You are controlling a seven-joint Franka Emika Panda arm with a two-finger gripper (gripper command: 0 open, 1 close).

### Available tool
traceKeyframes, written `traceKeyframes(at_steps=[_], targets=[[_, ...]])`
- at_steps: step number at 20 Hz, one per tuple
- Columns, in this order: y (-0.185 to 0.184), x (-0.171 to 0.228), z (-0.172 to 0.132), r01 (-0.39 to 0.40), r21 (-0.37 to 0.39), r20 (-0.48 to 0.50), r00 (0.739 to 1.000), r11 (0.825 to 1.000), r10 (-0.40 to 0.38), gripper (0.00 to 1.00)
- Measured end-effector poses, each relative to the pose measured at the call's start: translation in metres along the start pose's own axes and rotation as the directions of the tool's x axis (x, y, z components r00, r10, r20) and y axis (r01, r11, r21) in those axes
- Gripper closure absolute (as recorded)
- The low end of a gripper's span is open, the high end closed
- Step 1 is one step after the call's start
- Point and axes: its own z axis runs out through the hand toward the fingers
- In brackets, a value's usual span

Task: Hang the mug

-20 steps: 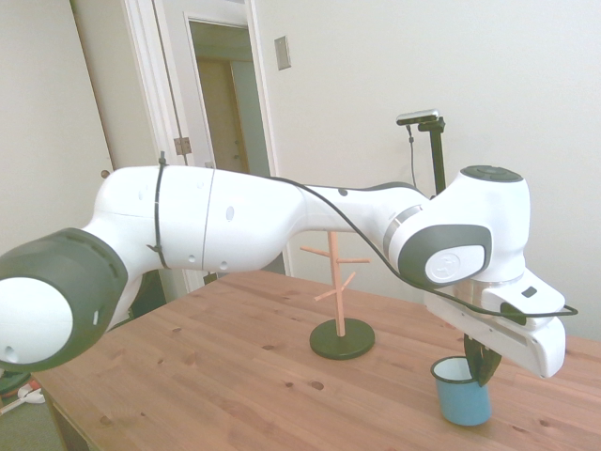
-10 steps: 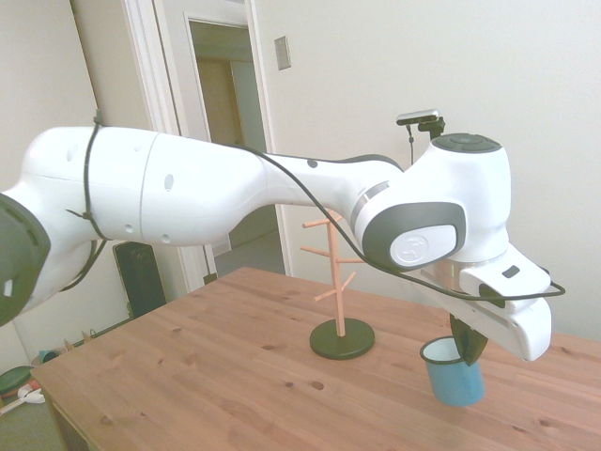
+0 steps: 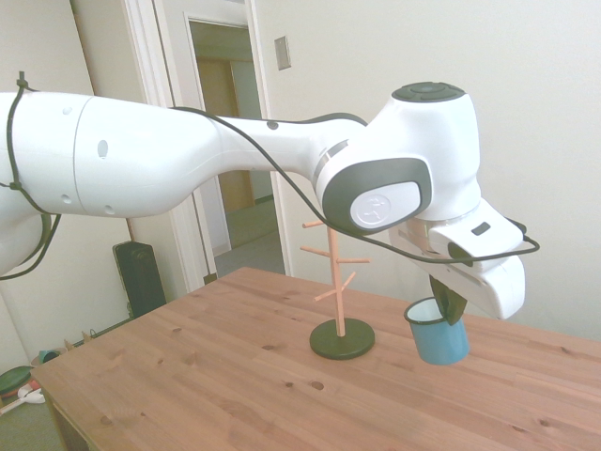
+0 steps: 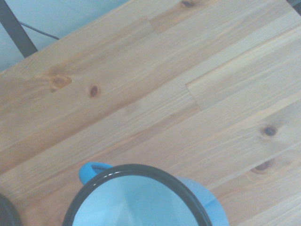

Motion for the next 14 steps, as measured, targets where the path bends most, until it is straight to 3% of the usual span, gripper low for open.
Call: traceKeyframes(at_steps=[5,14], targets=[[-0.016,-0.019,-0.009,0.005,0.024,-0.005,1.0,1.0,-0.005,1.0],[0.007,-0.036,-0.027,-0.018,0.054,-0.026,0.999,0.998,0.019,1.0]])
